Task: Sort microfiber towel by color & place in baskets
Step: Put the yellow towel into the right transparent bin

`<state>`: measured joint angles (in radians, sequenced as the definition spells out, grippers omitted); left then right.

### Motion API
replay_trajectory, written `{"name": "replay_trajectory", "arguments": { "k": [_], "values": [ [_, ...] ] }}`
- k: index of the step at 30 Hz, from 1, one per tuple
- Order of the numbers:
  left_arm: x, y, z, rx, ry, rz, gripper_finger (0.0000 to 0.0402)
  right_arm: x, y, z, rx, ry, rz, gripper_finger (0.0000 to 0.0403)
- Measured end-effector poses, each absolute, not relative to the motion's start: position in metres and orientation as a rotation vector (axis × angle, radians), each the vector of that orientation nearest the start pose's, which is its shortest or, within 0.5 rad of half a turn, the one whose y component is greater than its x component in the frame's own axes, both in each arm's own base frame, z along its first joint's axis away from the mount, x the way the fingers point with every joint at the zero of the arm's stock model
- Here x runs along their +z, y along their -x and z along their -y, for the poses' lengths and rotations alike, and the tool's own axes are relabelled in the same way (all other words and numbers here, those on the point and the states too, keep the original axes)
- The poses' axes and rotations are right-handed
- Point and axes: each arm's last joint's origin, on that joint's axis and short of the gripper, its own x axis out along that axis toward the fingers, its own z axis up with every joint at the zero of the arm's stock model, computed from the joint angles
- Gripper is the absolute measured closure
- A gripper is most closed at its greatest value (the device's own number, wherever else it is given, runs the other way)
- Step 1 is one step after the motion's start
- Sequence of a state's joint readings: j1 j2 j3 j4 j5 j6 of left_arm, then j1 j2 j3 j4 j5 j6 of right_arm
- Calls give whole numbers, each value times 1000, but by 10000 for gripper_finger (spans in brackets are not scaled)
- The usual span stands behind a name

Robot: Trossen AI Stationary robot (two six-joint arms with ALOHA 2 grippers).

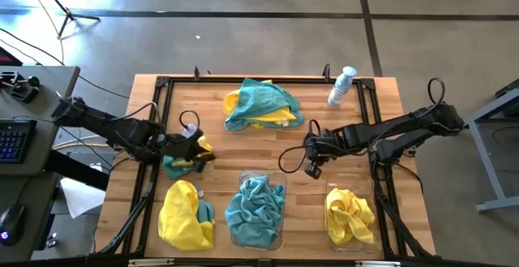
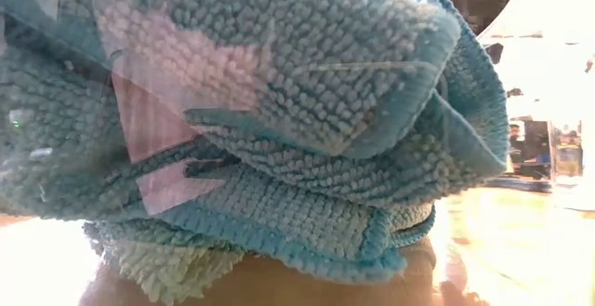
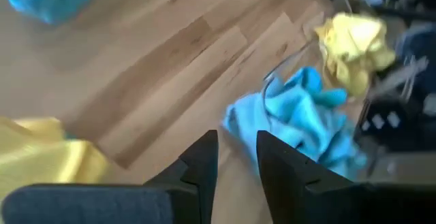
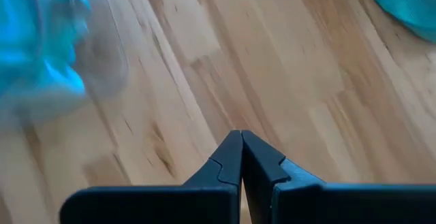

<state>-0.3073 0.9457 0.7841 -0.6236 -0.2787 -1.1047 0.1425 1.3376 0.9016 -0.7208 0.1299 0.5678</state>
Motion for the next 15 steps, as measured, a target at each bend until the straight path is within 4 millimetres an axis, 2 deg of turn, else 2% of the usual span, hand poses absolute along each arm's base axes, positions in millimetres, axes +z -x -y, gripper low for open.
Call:
{"name": "replay_trajectory", "arguments": {
  "k": [7, 12, 15],
  "values": [
    [265, -200, 70, 517, 1090, -683, 360, 236, -220, -14, -259, -196, -1191, 403],
    [272, -209, 95, 638, 1155, -744, 396, 254, -203, -4, -214, -130, -1131, 403],
    [278, -208, 114, 748, 1171, -806, 399, 264, -195, 1, -180, -105, -1089, 403]
  ]
}}
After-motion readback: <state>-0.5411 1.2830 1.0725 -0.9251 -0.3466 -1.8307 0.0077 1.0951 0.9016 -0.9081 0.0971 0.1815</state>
